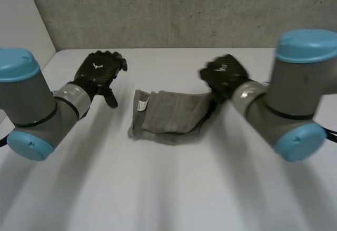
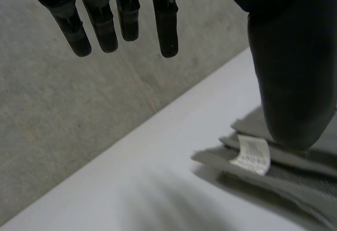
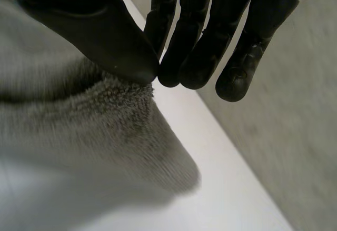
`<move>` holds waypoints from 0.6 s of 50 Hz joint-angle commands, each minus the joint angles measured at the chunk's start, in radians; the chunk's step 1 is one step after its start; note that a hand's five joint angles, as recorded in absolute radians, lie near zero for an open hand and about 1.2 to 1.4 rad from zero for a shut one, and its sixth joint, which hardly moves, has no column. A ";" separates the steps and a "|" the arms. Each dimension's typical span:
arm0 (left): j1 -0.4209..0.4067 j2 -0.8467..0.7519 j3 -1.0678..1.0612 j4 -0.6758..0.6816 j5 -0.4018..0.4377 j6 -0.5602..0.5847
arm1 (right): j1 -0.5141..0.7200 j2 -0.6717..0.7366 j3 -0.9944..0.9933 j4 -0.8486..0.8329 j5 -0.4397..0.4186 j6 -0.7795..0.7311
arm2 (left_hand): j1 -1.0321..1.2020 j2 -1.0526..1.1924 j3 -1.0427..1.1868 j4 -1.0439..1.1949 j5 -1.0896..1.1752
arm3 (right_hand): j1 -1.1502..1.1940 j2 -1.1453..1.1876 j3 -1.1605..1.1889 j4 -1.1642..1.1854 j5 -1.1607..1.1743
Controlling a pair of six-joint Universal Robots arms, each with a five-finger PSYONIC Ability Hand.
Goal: Fold the towel.
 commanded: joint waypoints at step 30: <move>0.019 0.009 0.021 0.000 -0.045 -0.117 | 0.120 0.027 0.089 -0.068 0.162 0.113 | -0.044 -0.031 -0.042 -0.048 -0.017 | -1.060 -1.067 -1.069 -1.078 -1.088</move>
